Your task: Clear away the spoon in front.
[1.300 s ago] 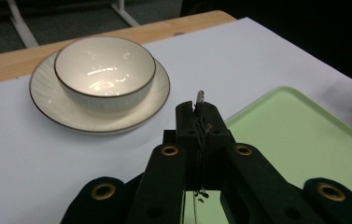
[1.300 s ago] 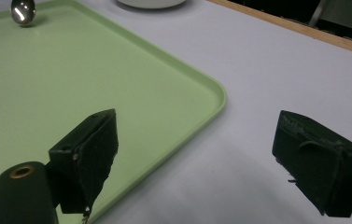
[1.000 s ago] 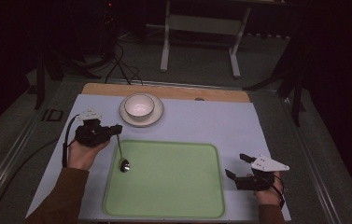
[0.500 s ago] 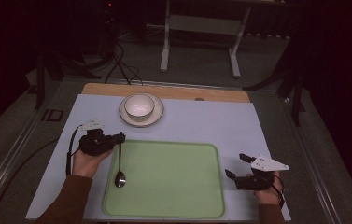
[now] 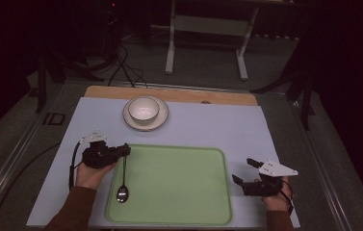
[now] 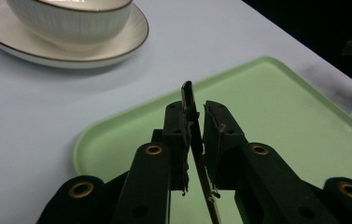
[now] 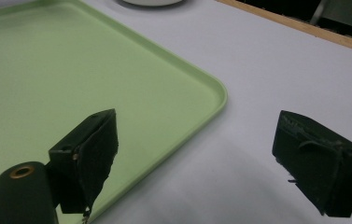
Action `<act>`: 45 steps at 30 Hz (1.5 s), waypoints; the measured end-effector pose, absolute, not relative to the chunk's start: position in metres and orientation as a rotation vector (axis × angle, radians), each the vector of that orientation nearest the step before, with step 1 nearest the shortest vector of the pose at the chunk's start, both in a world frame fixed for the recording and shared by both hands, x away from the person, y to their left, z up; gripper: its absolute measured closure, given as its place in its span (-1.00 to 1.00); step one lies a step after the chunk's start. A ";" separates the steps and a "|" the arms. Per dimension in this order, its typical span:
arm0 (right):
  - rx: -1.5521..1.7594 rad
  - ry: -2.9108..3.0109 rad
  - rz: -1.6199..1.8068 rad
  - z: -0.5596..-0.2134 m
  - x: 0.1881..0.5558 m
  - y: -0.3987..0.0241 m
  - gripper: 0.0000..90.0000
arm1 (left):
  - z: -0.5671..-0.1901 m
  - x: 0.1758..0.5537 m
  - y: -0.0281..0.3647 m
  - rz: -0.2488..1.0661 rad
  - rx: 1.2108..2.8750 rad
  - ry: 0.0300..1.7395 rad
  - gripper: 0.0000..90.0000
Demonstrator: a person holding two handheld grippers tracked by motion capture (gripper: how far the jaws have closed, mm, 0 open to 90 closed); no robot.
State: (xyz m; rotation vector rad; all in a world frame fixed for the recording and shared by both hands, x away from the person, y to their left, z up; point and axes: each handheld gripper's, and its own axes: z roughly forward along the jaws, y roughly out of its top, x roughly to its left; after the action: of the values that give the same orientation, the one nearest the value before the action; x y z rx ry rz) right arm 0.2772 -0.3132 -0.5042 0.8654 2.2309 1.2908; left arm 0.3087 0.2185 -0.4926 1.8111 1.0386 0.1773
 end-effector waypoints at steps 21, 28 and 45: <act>0.865 2.236 1.284 -0.505 0.277 -0.312 -0.69 | -0.524 0.320 0.212 0.150 1.887 1.102 0.64; 0.860 2.239 1.282 -0.505 0.277 -0.312 -0.69 | -0.529 0.323 0.210 0.187 1.933 1.135 0.51; 0.853 2.246 1.279 -0.505 0.277 -0.312 -0.69 | -0.527 0.327 0.213 0.290 1.890 1.139 -0.10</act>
State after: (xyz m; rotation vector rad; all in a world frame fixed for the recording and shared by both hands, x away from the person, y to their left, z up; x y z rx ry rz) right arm 0.2775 -0.3117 -0.5050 0.8529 2.2463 1.2791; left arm 0.3267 0.2135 -0.5269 1.8901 1.1388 0.2899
